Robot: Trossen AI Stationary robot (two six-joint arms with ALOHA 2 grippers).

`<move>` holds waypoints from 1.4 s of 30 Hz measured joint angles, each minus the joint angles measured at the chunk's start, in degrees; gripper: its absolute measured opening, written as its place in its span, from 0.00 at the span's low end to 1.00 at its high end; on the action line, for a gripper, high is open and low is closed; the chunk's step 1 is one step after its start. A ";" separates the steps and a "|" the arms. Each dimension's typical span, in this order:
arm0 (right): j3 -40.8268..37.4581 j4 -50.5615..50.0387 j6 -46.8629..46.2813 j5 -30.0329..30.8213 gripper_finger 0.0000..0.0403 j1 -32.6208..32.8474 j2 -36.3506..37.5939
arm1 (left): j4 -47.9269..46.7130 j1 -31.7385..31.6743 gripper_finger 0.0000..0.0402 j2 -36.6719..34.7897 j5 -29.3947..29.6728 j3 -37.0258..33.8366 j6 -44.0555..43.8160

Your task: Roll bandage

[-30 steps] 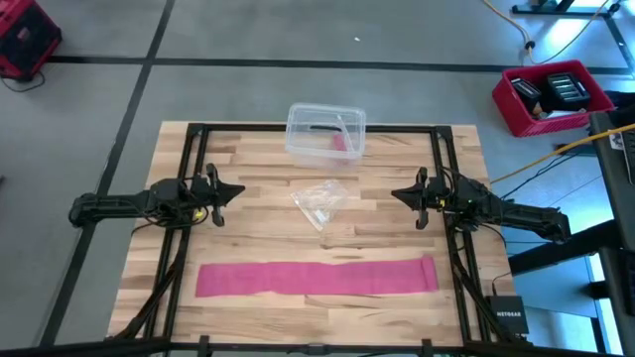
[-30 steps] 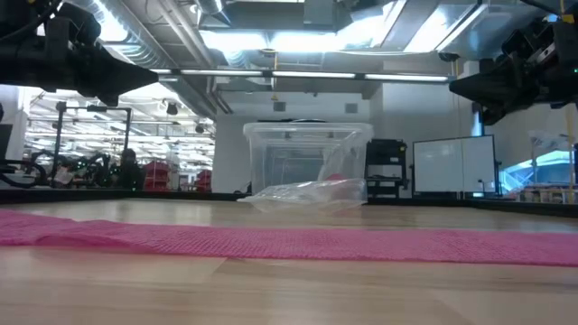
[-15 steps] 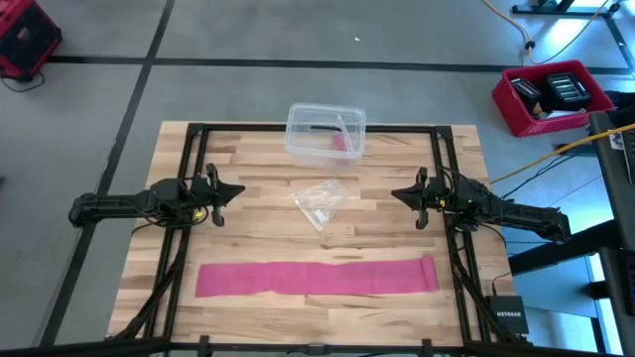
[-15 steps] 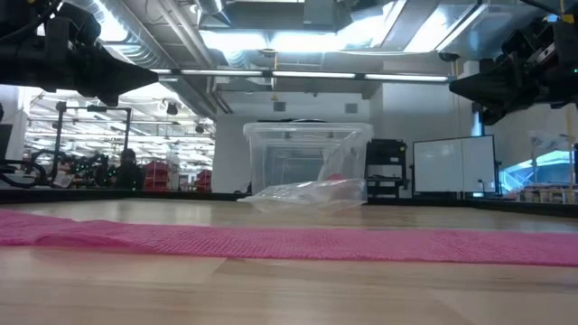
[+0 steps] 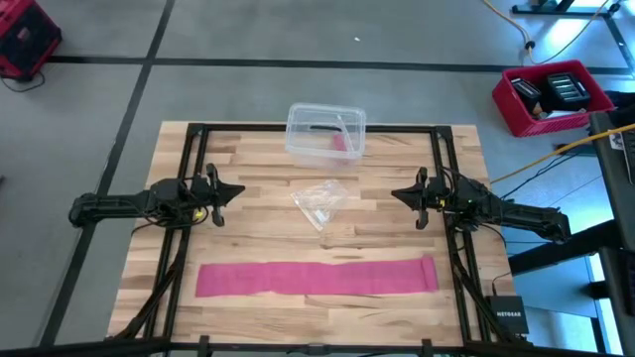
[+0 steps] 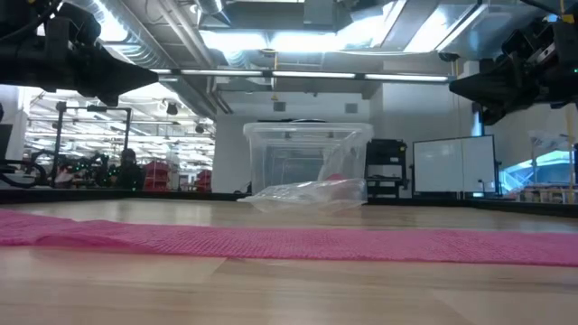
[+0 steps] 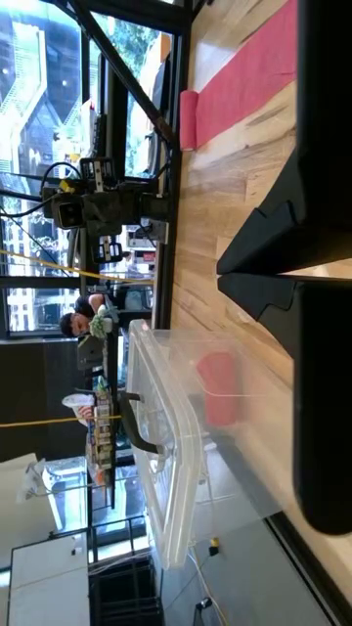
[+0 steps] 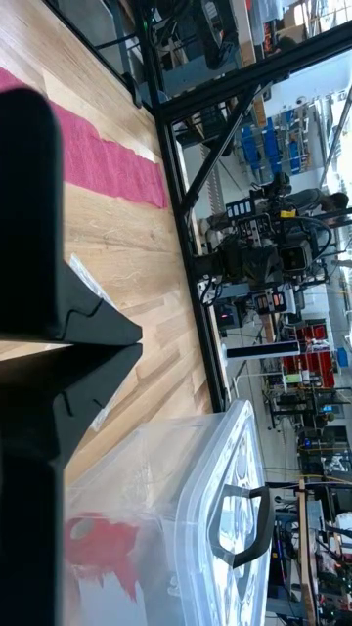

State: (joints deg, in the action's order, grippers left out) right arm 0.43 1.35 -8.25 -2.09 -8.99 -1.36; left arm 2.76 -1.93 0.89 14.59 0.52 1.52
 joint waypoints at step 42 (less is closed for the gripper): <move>0.52 3.03 -15.72 -1.69 0.02 0.00 0.00 | 20.36 9.38 0.00 75.87 -8.48 46.83 2.56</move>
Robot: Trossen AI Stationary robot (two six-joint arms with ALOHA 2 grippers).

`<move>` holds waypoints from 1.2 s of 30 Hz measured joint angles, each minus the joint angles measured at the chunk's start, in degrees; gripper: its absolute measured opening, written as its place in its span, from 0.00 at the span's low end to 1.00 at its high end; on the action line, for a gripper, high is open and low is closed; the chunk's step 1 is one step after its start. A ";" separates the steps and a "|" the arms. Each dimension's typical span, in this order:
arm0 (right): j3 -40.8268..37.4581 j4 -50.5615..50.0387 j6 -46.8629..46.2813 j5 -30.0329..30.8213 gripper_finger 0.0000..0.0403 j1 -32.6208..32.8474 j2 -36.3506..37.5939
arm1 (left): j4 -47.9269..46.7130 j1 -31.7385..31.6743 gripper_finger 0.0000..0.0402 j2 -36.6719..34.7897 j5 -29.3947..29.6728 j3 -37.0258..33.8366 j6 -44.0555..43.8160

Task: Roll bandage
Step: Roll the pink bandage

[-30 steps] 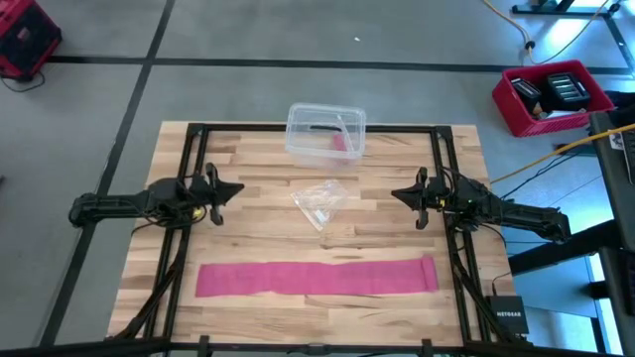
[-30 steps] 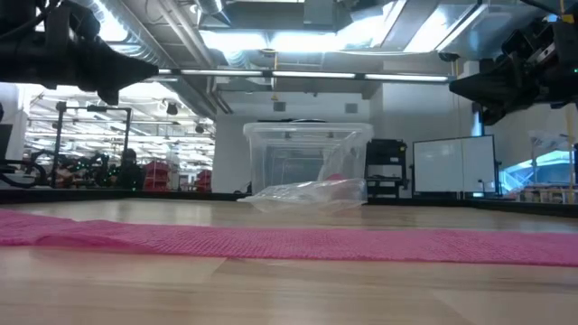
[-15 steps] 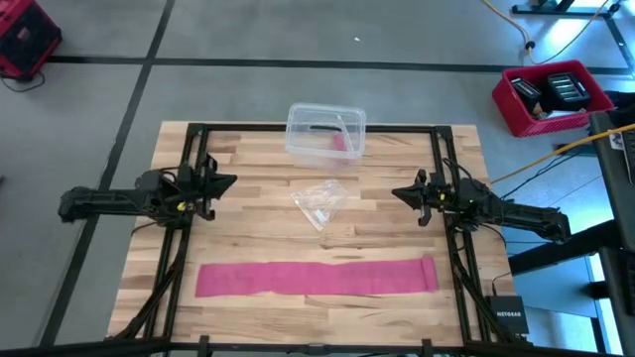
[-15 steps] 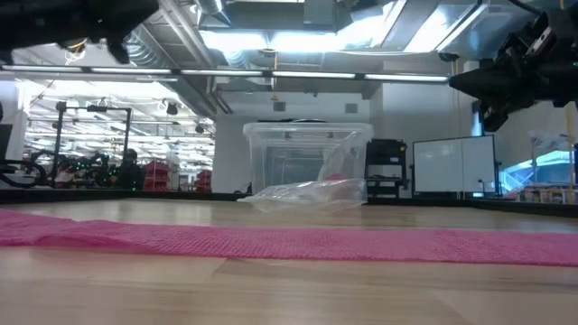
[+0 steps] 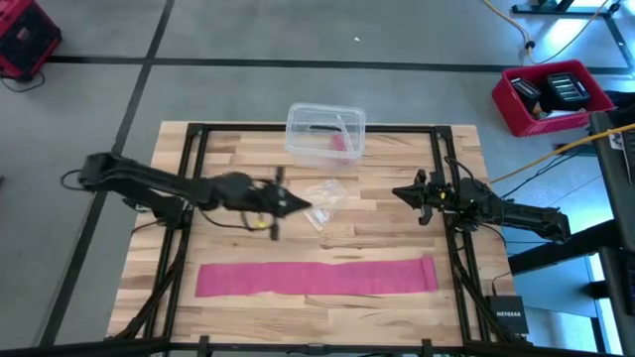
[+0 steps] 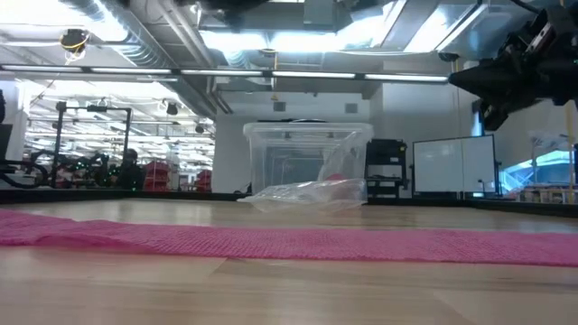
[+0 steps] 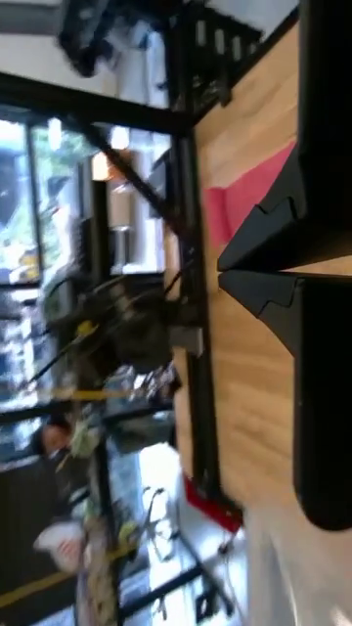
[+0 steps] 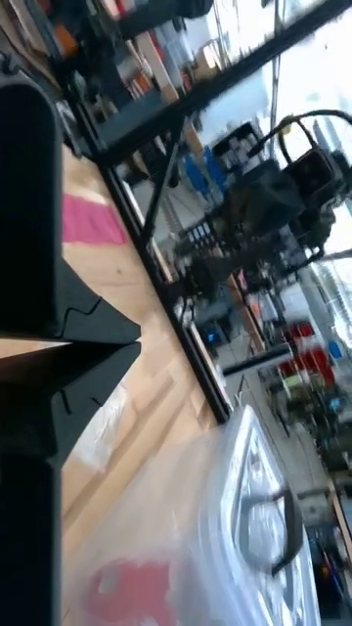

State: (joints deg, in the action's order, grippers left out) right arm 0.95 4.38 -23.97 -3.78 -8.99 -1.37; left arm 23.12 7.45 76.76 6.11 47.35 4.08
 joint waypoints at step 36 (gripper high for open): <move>0.24 -1.32 -1.28 -18.73 0.02 -0.02 0.00 | -18.59 8.49 0.00 54.57 -2.63 39.26 -17.57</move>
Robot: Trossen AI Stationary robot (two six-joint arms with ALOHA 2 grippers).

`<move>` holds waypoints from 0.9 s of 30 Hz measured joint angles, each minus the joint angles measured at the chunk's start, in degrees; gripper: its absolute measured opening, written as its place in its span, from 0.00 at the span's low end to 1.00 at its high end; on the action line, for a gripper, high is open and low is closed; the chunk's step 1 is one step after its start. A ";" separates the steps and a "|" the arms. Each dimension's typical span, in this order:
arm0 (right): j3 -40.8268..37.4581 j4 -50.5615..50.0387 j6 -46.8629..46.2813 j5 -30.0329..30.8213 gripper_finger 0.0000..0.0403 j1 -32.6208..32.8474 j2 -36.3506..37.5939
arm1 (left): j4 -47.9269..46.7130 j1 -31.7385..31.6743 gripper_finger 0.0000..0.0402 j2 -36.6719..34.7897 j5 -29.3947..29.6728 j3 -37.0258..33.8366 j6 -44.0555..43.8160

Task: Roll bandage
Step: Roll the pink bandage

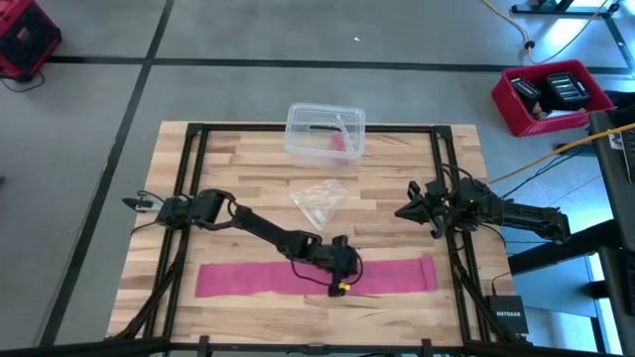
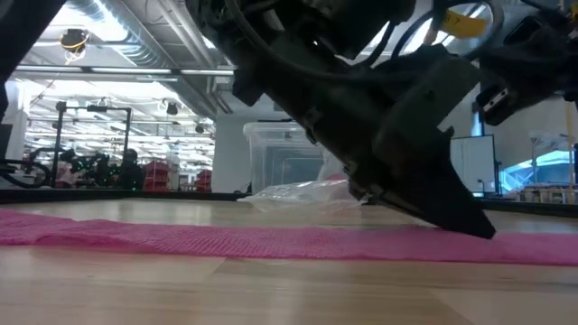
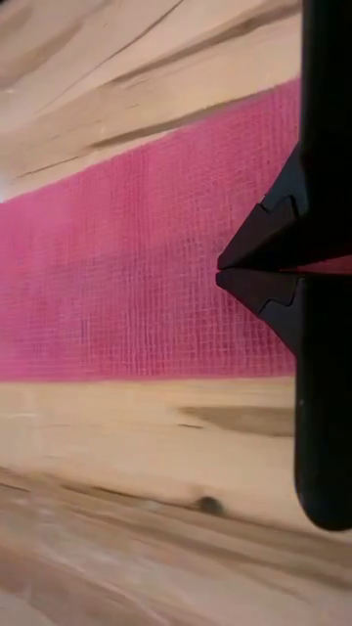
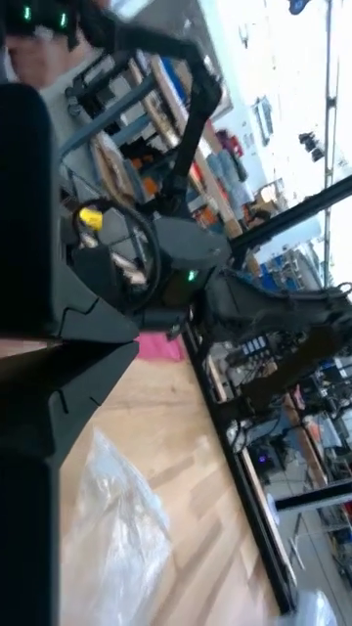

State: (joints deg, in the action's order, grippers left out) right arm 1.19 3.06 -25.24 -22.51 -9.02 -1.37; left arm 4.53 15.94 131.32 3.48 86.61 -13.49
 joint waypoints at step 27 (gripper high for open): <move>9.29 -0.77 6.20 0.57 0.02 0.04 -10.03 | -8.34 0.44 0.00 -12.10 5.77 -0.33 12.86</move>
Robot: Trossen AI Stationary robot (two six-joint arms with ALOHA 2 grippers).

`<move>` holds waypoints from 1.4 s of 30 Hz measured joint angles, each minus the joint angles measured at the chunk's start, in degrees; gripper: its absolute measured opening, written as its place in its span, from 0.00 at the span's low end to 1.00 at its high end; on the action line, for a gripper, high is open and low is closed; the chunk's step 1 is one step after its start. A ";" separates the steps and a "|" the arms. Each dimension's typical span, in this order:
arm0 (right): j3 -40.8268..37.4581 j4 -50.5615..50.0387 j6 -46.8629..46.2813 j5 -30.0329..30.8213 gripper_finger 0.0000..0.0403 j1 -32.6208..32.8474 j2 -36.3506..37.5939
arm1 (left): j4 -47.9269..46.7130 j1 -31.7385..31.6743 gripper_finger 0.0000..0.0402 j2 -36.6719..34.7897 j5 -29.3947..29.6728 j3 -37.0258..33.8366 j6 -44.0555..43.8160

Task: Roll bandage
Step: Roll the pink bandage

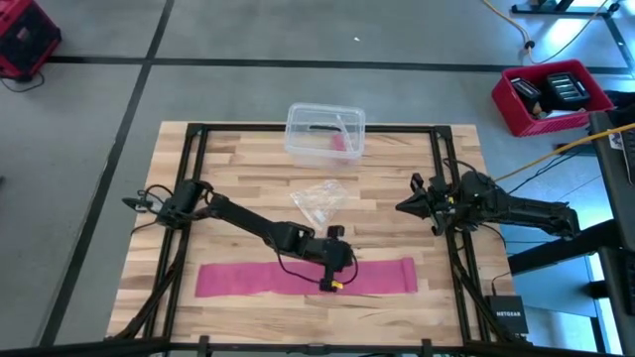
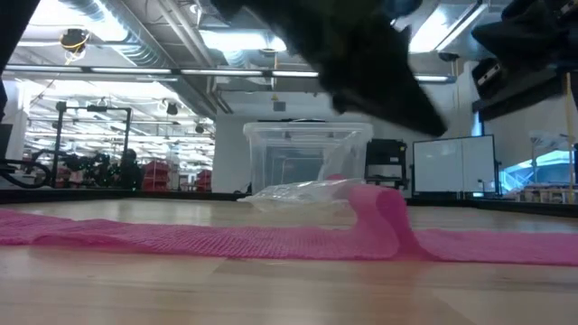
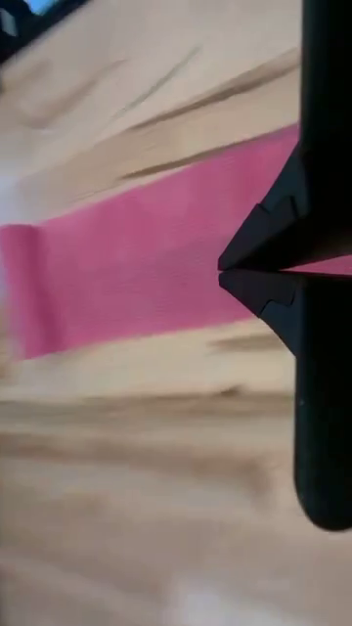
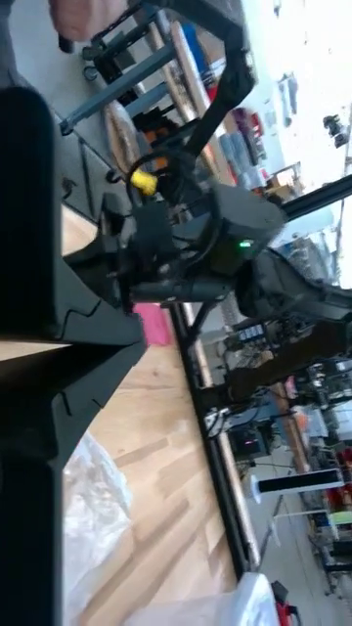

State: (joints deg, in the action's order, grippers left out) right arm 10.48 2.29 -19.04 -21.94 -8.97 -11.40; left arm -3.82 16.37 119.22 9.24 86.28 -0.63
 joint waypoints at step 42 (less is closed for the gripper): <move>12.42 -6.48 7.58 1.82 0.02 -0.04 -9.86 | 25.08 -7.06 0.10 29.08 -11.22 31.06 8.34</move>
State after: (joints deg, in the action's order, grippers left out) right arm 22.90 -4.20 -11.46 -20.12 -9.02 -21.26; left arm 21.26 9.31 148.30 -1.98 117.34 7.71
